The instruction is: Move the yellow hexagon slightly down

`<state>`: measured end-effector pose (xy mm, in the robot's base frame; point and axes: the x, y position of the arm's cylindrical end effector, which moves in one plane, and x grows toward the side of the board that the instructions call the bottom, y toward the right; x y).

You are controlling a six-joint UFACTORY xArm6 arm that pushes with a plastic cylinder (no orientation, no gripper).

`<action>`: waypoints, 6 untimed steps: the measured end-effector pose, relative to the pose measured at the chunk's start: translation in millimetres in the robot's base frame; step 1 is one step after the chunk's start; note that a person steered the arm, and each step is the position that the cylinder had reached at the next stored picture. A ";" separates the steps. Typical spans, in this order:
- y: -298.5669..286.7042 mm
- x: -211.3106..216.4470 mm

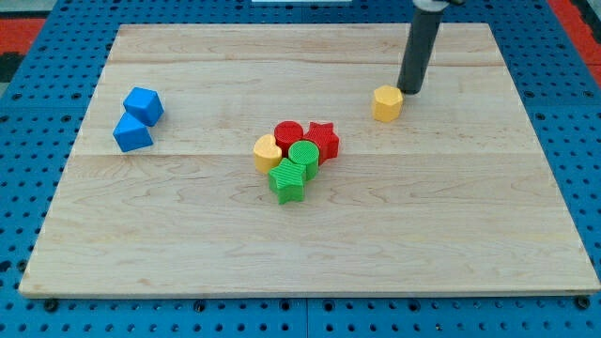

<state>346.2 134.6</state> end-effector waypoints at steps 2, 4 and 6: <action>0.3 -0.4; -41.1 33.5; -34.3 98.0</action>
